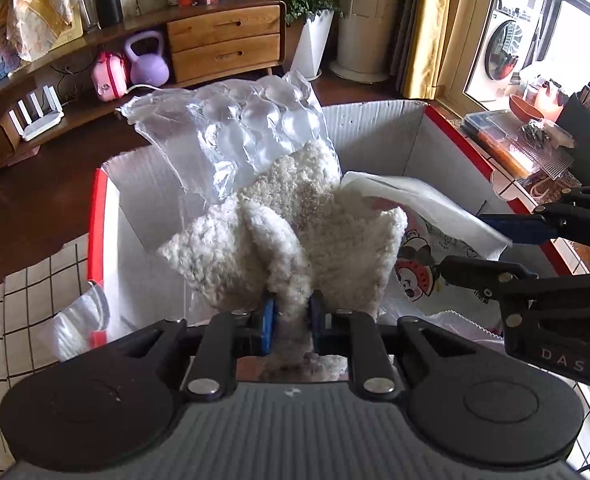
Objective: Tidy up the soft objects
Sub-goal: 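Lower the fluffy cloth and napkin into the box and open both tools, then move left tool to the Christmas tote bag while right tool approaches the red snack bag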
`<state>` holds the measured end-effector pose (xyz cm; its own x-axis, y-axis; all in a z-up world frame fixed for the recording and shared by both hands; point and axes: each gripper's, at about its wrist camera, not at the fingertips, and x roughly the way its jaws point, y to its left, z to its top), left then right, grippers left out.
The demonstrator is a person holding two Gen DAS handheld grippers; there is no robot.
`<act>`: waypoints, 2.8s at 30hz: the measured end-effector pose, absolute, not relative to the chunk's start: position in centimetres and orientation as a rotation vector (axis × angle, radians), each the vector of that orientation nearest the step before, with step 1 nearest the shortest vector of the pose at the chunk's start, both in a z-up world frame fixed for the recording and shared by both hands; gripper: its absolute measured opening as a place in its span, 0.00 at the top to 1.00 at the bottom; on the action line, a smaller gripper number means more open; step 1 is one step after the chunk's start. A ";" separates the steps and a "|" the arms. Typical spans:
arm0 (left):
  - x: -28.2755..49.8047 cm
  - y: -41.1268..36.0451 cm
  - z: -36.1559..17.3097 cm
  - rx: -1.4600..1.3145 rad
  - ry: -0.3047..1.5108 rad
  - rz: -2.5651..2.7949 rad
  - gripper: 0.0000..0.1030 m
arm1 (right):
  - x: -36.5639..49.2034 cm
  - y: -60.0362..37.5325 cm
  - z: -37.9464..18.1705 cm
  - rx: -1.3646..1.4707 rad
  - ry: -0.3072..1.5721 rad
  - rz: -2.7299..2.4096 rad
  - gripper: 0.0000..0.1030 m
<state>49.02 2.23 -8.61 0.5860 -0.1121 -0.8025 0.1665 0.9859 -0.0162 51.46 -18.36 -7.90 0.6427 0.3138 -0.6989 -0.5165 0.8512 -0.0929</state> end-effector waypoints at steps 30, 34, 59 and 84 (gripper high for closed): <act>38.7 4.0 -1.8 -0.011 0.824 -0.183 0.31 | 41.9 -21.6 -1.3 -0.183 0.658 0.538 0.23; 36.5 4.7 -0.7 -0.036 0.806 -0.192 0.23 | 39.9 -21.9 -0.5 -0.177 0.639 0.567 0.15; 25.4 10.7 -4.3 -0.088 0.813 -0.107 0.00 | 34.6 -24.3 -4.1 -0.193 0.697 0.603 0.02; 31.4 17.2 -13.6 -0.348 0.977 0.201 0.00 | 45.1 -20.0 -13.6 -0.106 0.947 0.561 0.09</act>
